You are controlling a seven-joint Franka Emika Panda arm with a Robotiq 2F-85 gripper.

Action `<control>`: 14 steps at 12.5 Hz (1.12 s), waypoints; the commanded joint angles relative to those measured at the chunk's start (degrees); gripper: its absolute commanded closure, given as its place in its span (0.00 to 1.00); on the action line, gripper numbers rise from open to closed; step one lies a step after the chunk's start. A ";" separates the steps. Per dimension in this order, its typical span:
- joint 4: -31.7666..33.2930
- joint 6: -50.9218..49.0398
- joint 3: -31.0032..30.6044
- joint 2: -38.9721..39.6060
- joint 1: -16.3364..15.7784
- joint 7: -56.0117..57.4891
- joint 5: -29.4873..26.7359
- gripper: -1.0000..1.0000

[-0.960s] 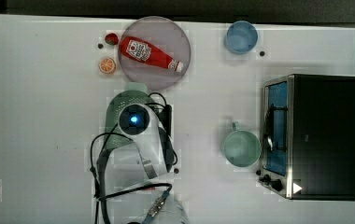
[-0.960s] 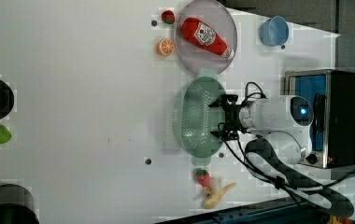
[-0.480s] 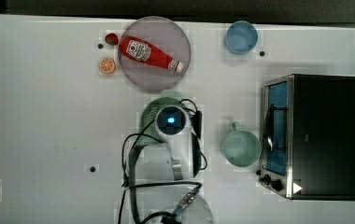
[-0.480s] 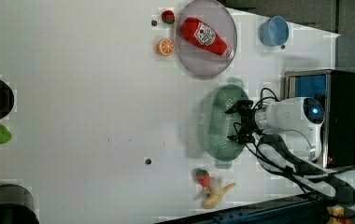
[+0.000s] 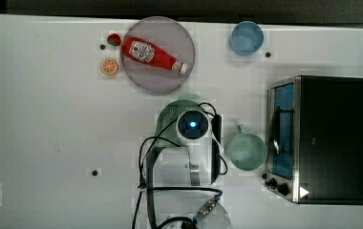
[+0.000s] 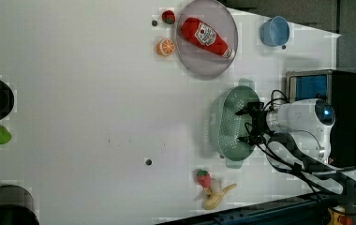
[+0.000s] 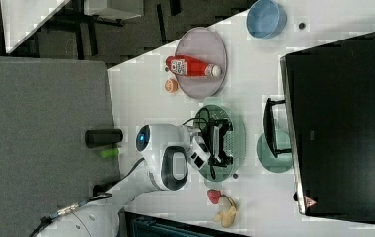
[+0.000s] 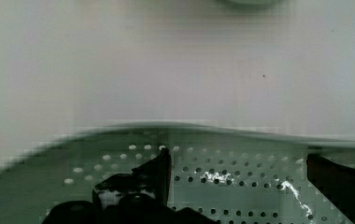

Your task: Drag strainer left to right.

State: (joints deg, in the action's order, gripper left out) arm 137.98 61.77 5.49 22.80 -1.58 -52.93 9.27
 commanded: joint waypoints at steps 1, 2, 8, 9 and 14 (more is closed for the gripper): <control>-1.00 0.78 3.31 -1.21 0.44 4.61 0.38 0.00; -0.99 1.18 4.11 -1.20 0.46 5.72 0.38 0.00; -1.17 0.92 4.24 -4.57 0.48 16.46 0.35 0.00; -1.22 -0.09 3.66 -6.91 0.48 21.45 0.27 0.00; -4.57 -17.76 0.59 -23.96 0.40 36.19 -0.75 0.00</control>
State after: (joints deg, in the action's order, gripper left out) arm 135.18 43.81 6.90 3.59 -1.63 -24.56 8.18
